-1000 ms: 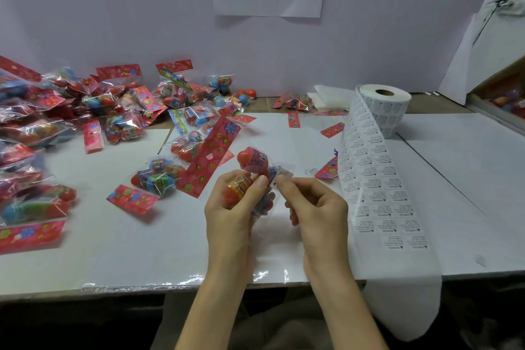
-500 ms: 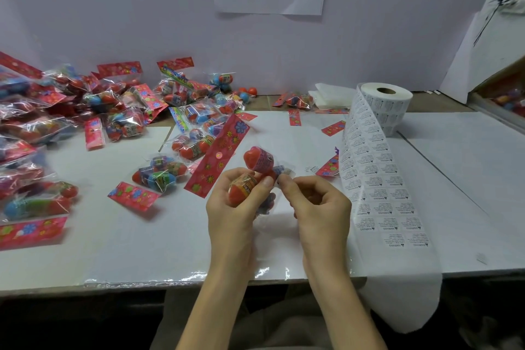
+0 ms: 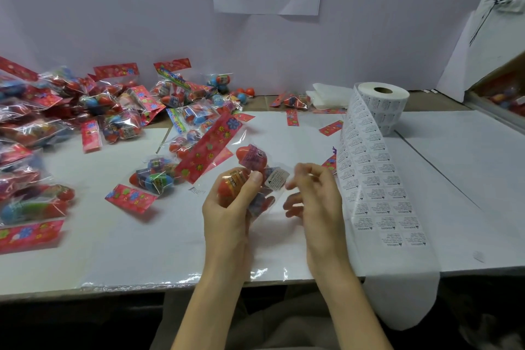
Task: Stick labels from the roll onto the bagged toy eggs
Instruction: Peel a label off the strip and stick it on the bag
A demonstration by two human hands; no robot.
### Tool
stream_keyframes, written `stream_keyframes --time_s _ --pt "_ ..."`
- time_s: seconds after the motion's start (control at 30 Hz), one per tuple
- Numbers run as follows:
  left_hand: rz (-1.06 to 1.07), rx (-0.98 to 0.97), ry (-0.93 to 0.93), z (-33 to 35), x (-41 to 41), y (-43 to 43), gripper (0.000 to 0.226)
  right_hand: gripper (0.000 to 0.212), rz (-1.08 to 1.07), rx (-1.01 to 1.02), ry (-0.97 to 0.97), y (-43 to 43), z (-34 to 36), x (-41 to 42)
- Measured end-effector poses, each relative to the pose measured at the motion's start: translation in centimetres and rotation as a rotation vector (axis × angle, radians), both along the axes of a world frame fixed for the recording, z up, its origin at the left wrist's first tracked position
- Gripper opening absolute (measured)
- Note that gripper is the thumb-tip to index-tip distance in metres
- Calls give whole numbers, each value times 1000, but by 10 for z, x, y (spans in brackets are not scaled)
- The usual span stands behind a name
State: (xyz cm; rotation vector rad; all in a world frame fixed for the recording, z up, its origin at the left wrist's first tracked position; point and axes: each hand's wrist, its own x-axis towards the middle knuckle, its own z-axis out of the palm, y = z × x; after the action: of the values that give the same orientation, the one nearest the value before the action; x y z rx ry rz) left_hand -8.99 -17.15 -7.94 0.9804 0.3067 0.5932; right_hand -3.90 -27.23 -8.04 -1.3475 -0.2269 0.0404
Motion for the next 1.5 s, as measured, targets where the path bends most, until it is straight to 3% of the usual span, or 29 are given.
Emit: stream_keyframes --time_s 0.1,0.27,0.43,0.6,0.67,0.8,1.2,1.5 --pt "-12 7 27 1 -1 -1 41 34 98 27 1 -5 3 0" --pt "-55 103 32 0 -1 -3 29 20 87 -50 -146 -3 3 -6" --pt "-80 262 64 -1 -1 -5 51 14 33 18 -74 -4 3 -2" --pt "-97 337 66 -5 0 -2 40 16 58 95 -13 -8 4 -2" --pt "-108 318 61 -5 0 -1 43 12 75 118 18 -9 6 -2" --pt "-146 246 10 -6 1 1 46 28 93 186 117 -10 7 -1" --pt "-95 300 73 -7 2 -3 47 6 93 106 8 -10 5 -2" --pt "-68 264 86 -6 2 -2 48 16 94 88 24 -8 5 -2"
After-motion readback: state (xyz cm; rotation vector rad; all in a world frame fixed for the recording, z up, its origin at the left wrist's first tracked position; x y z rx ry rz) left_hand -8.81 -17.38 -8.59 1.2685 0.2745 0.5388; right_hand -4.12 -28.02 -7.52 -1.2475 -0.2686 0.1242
